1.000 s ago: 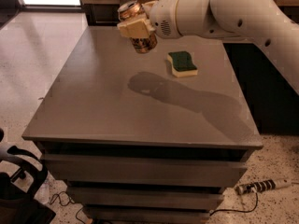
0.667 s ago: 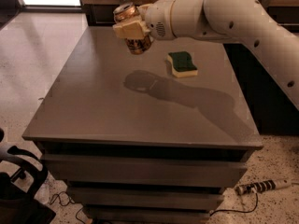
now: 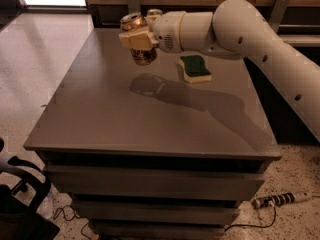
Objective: Place orange can upright
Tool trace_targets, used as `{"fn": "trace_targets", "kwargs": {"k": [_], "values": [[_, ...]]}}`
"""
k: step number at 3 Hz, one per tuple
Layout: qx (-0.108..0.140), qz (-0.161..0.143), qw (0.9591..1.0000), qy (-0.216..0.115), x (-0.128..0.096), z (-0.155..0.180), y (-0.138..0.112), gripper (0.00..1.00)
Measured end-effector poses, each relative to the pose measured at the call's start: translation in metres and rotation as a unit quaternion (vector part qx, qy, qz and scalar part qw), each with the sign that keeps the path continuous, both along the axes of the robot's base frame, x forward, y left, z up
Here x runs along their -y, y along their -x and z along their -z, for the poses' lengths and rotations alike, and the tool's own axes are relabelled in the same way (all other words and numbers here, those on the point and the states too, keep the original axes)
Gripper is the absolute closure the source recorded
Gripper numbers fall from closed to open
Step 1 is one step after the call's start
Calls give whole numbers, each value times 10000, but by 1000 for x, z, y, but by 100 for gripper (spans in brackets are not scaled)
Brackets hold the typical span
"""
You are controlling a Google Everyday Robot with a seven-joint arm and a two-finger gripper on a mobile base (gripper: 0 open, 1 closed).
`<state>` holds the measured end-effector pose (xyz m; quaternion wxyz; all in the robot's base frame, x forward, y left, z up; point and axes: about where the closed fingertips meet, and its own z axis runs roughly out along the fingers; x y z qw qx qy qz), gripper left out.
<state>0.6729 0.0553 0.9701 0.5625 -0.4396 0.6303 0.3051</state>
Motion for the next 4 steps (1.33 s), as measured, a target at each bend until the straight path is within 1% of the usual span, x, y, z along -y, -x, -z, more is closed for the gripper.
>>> {"fn": "trace_targets", "kwargs": {"k": [2,4], "values": [[-173,-10,9994,-308,4,26,-8,100],[-416,-182,9970,-633,5,57,-17,100]]}}
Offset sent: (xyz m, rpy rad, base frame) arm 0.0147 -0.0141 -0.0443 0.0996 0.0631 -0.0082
